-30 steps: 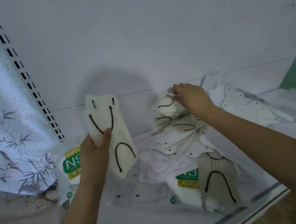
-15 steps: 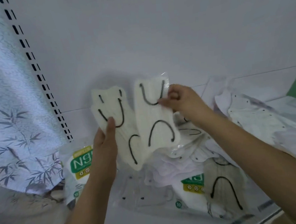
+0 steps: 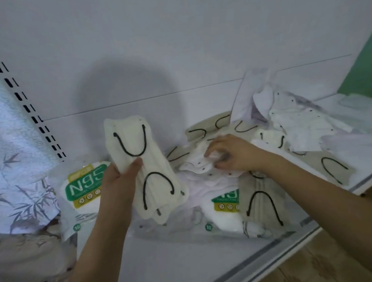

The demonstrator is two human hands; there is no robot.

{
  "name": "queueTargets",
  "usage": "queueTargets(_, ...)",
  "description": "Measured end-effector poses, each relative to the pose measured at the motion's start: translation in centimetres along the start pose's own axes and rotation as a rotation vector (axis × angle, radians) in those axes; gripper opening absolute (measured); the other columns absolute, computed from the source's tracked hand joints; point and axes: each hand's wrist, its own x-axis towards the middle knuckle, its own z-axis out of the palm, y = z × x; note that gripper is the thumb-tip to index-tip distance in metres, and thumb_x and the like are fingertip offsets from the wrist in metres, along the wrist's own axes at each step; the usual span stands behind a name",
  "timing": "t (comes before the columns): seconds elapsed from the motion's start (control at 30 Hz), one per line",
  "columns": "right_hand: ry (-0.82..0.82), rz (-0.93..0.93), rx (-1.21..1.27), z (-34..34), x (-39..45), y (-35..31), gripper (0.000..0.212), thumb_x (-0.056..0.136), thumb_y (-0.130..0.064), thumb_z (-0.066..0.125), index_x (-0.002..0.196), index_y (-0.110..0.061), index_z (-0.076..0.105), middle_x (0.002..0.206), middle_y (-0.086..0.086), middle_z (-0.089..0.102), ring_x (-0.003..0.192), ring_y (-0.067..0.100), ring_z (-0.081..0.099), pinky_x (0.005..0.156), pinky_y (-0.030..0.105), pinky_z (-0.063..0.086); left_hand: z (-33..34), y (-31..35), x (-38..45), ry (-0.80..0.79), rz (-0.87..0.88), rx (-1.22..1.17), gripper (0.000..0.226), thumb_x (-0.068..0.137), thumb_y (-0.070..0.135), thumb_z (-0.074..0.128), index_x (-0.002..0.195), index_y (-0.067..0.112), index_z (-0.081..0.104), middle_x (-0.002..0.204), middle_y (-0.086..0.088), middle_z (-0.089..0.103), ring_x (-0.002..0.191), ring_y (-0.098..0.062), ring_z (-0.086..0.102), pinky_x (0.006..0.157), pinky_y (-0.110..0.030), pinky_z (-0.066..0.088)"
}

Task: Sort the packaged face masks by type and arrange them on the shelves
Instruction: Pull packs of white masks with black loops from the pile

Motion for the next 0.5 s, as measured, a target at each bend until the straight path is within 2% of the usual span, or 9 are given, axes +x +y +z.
queueTargets(0.07,0.195,0.077,-0.004,-0.5,0.8,-0.5,0.013,0.086,-0.035,0.067,0.091,-0.025,0.072,0.095,-0.006,0.069,0.089,0.014,0.062,0.080,0.036,0.050,0.4,-0.2,-0.3,-0.012,-0.020,0.003,0.008,0.093,0.016,0.068,0.090,0.024,0.067,0.089,0.006,0.074,0.086,-0.018,0.071,0.072,-0.032,0.054)
queueTargets(0.13,0.381,0.138,0.114,-1.9,1.6,-1.1,0.015,0.090,-0.028,0.064,0.078,-0.021,0.069,0.079,-0.006,0.068,0.074,0.011,0.060,0.069,0.030,0.047,0.2,-0.2,-0.4,-0.005,-0.034,0.001,0.008,0.093,0.017,0.068,0.090,0.024,0.068,0.090,0.005,0.074,0.088,-0.019,0.071,0.079,-0.037,0.055)
queueTargets(0.23,0.631,0.207,0.409,-4.7,1.9,-1.9,0.021,0.092,-0.025,0.065,0.072,-0.019,0.063,0.067,-0.004,0.058,0.062,0.005,0.049,0.063,0.020,0.038,0.0,-0.1,-0.2,0.016,-0.033,-0.017,0.008,0.094,0.017,0.067,0.092,0.025,0.067,0.094,0.005,0.073,0.092,-0.021,0.070,0.084,-0.040,0.054)
queueTargets(0.3,0.674,0.239,0.577,-6.1,1.9,-2.2,0.028,0.093,-0.023,0.062,0.071,-0.008,0.056,0.063,0.010,0.047,0.060,0.014,0.043,0.062,0.026,0.035,0.1,0.0,-0.3,0.003,-0.015,-0.016,0.007,0.095,0.018,0.066,0.099,0.024,0.067,0.098,0.004,0.073,0.094,-0.021,0.070,0.086,-0.040,0.054)
queueTargets(0.37,0.647,0.258,0.716,-7.1,2.0,-2.4,0.018,0.095,-0.020,0.060,0.089,-0.003,0.060,0.068,0.017,0.044,0.063,0.022,0.042,0.064,0.030,0.037,0.4,0.2,-0.5,-0.012,0.005,-0.031,0.016,0.096,0.019,0.065,0.110,0.024,0.066,0.101,0.005,0.073,0.096,-0.020,0.069,0.086,-0.039,0.054)
queueTargets(0.4,0.627,0.285,0.727,-7.5,2.0,-2.4,0.013,0.095,-0.016,0.058,0.101,-0.006,0.063,0.072,0.018,0.047,0.066,0.022,0.045,0.066,0.030,0.040,0.5,0.2,-0.5,-0.015,0.005,-0.042,0.018,0.096,0.018,0.064,0.113,0.024,0.065,0.102,0.006,0.073,0.096,-0.019,0.069,0.085,-0.039,0.053)
queueTargets(0.43,0.606,0.308,0.702,-7.9,2.1,-2.3,0.016,0.094,-0.012,0.056,0.109,-0.009,0.063,0.075,0.020,0.051,0.069,0.021,0.049,0.067,0.030,0.043,0.6,0.4,-0.4,-0.014,0.001,-0.058,0.019,0.096,0.018,0.064,0.114,0.024,0.064,0.102,0.007,0.073,0.096,-0.018,0.069,0.083,-0.037,0.053)
queueTargets(0.5,0.529,0.349,0.647,-8.4,2.2,-1.9,0.029,0.090,-0.002,0.051,0.113,-0.015,0.064,0.079,0.022,0.058,0.069,0.021,0.055,0.065,0.030,0.045,0.8,0.7,-0.2,-0.013,-0.006,-0.089,0.020,0.096,0.017,0.064,0.115,0.023,0.064,0.100,0.008,0.072,0.093,-0.015,0.069,0.076,-0.033,0.053)
